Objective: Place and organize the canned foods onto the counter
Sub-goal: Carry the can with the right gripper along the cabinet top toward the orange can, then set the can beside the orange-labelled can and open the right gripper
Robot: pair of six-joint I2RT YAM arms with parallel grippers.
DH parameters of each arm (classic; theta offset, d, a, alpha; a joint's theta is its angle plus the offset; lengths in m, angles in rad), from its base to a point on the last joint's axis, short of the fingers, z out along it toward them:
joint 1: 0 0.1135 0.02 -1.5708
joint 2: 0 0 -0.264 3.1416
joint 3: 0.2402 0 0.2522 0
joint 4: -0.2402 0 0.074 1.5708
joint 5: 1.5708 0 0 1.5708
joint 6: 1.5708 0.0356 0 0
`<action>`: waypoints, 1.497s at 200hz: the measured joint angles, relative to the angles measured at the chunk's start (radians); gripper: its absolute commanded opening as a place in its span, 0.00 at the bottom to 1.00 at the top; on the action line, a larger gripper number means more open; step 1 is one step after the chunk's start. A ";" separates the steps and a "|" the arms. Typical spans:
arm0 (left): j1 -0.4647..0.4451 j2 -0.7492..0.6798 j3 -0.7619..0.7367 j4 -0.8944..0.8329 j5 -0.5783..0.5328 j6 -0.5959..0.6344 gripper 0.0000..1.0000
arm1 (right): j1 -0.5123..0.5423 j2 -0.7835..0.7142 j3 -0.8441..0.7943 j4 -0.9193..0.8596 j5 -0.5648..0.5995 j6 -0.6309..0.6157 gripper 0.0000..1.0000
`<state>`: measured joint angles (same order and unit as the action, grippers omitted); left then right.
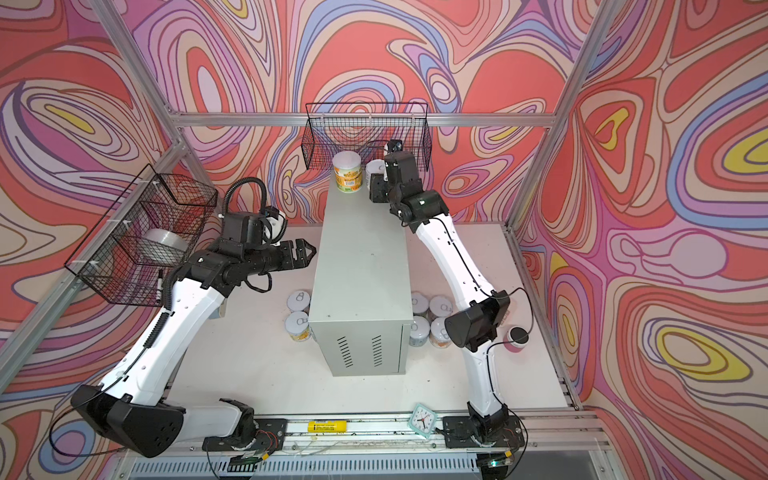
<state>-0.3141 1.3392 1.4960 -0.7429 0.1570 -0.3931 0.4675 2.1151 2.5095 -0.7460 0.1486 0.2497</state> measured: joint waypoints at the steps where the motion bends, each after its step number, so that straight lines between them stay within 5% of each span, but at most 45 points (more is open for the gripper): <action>1: 0.000 0.000 0.000 0.000 0.000 0.000 0.92 | 0.000 0.000 0.000 0.000 0.000 0.000 0.61; 117: 0.000 0.001 -0.039 0.017 0.000 0.001 0.95 | -0.016 0.041 0.061 -0.001 -0.050 0.031 0.60; 162: 0.001 -0.034 -0.114 0.032 -0.022 0.007 1.00 | -0.020 -0.013 0.005 0.009 -0.052 0.028 0.67; 250: 0.001 -0.184 -0.264 0.050 -0.090 -0.018 1.00 | -0.024 -0.518 -0.389 0.043 0.034 0.006 0.76; 277: 0.001 -0.227 -0.310 0.060 -0.098 -0.029 1.00 | -0.024 -0.673 -0.567 0.058 0.073 0.029 0.98; 299: 0.001 -0.291 -0.400 0.075 -0.090 -0.034 1.00 | -0.024 -0.756 -0.669 0.034 0.094 0.032 0.98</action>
<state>-0.3134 1.0481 1.0962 -0.6678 0.0666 -0.4271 0.4435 1.3586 1.8404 -0.7116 0.2428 0.2821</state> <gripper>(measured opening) 0.999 0.979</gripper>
